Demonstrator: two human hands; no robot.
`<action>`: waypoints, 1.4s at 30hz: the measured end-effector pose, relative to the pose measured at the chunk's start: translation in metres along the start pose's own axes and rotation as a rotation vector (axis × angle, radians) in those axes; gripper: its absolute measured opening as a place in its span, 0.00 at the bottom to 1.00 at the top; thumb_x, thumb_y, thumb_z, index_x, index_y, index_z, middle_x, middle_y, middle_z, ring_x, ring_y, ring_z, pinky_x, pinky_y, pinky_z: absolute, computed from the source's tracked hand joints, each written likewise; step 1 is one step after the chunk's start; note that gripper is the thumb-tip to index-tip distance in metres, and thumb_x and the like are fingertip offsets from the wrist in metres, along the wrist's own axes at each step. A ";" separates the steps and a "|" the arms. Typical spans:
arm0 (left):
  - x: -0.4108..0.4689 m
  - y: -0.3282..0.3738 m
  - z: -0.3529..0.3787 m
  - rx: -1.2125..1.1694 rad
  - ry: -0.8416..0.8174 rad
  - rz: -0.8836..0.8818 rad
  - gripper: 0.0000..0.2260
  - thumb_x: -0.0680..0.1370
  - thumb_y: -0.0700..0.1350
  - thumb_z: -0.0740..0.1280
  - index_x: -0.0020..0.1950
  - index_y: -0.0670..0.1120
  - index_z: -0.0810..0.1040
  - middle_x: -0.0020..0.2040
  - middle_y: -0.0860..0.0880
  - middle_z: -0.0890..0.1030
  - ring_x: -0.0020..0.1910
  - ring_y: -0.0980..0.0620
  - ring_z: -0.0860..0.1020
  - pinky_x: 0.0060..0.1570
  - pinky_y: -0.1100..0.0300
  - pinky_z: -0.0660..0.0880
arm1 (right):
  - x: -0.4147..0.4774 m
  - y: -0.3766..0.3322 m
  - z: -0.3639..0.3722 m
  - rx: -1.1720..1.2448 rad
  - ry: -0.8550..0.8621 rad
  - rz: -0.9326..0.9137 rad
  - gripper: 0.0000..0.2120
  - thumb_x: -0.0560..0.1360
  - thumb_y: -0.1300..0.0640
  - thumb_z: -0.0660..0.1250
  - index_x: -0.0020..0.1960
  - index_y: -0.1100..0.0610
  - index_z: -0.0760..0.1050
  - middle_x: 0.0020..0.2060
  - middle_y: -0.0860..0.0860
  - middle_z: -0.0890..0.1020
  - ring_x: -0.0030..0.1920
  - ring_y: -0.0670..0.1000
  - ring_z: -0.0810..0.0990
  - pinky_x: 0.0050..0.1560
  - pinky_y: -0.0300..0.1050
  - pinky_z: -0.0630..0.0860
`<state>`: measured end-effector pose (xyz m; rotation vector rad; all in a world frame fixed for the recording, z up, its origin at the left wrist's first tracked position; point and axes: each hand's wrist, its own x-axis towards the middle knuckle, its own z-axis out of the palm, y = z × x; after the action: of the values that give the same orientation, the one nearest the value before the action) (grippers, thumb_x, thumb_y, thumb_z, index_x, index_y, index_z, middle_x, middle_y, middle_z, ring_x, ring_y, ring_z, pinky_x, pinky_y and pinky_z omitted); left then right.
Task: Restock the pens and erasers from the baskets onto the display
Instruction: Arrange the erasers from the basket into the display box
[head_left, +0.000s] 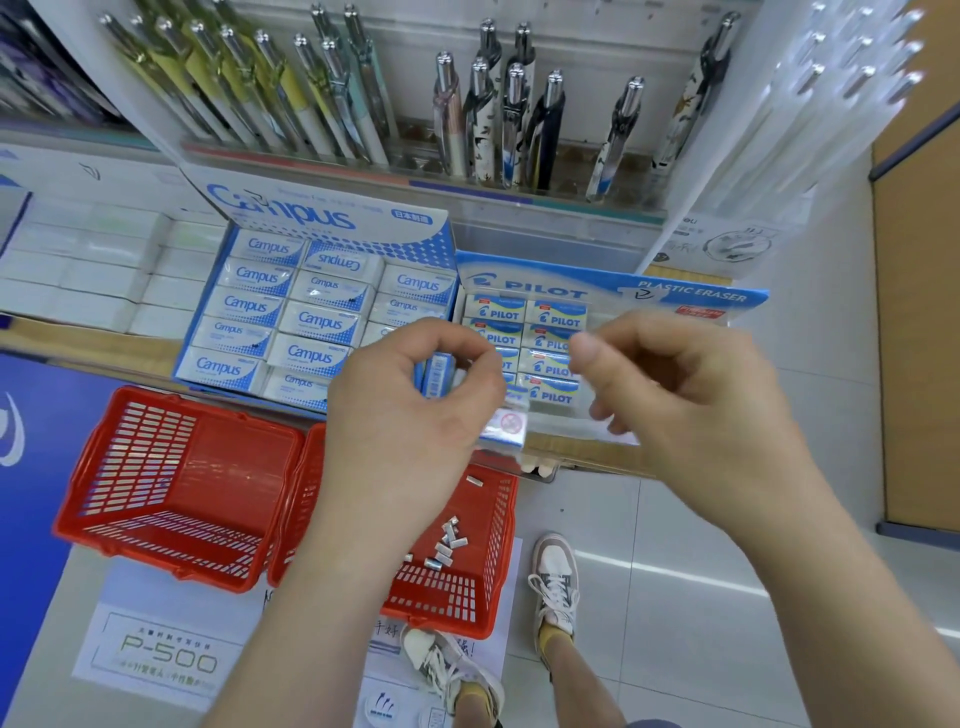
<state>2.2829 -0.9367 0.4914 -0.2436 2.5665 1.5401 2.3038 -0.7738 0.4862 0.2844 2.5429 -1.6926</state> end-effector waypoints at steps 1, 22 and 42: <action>-0.004 0.003 0.003 -0.054 0.014 -0.013 0.02 0.71 0.46 0.72 0.38 0.52 0.82 0.34 0.57 0.81 0.28 0.56 0.76 0.28 0.61 0.74 | -0.006 -0.009 -0.002 0.224 -0.047 0.062 0.12 0.72 0.45 0.69 0.41 0.54 0.81 0.31 0.54 0.77 0.30 0.49 0.78 0.30 0.44 0.76; -0.016 0.019 0.014 -0.762 -0.051 -0.442 0.13 0.63 0.54 0.70 0.39 0.46 0.80 0.32 0.49 0.79 0.27 0.56 0.74 0.22 0.68 0.69 | -0.016 -0.017 0.008 0.680 0.095 0.334 0.08 0.68 0.57 0.69 0.42 0.62 0.81 0.30 0.55 0.82 0.27 0.49 0.80 0.29 0.37 0.77; -0.003 -0.007 -0.015 -0.455 0.094 -0.324 0.07 0.71 0.43 0.73 0.32 0.51 0.82 0.32 0.52 0.80 0.30 0.55 0.77 0.24 0.65 0.71 | -0.017 0.006 -0.004 0.135 -0.010 0.250 0.12 0.69 0.68 0.73 0.41 0.51 0.80 0.39 0.47 0.85 0.40 0.45 0.84 0.41 0.34 0.78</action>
<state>2.2870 -0.9529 0.4930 -0.7530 2.0623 1.9852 2.3213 -0.7700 0.4852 0.5738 2.2749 -1.7632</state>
